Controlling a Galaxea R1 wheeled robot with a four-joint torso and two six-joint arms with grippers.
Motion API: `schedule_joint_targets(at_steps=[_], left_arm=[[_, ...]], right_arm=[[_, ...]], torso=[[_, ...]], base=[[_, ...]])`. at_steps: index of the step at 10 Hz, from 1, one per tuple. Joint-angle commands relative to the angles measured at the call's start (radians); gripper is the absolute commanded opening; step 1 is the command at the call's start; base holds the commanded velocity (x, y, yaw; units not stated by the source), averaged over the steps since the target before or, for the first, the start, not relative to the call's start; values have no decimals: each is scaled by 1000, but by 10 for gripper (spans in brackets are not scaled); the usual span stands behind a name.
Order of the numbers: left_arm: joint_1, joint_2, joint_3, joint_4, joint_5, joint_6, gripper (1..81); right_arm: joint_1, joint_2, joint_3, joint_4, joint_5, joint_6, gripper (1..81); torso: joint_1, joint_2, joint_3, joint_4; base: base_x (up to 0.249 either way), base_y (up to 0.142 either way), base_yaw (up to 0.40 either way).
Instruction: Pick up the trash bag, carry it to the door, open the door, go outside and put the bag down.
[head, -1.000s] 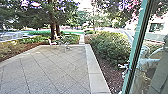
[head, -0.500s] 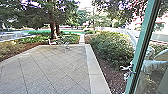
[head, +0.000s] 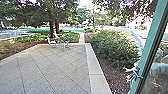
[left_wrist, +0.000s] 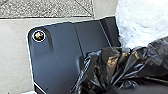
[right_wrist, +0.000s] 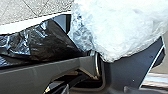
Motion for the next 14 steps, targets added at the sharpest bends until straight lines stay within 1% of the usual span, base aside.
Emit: schedule_joint_targets(at_steps=[1,14], left_arm=[[-51,0,4,-3,50,2,10],[-51,0,4,2,51,2,10]], right_arm=[[51,10,11,-5,-60,-3,811],[51,16,11,-22,-60,-3,811]], torso=[[0,0,0,0],[0,2,-1,0]], base=[[123,0,0],[123,0,0]])
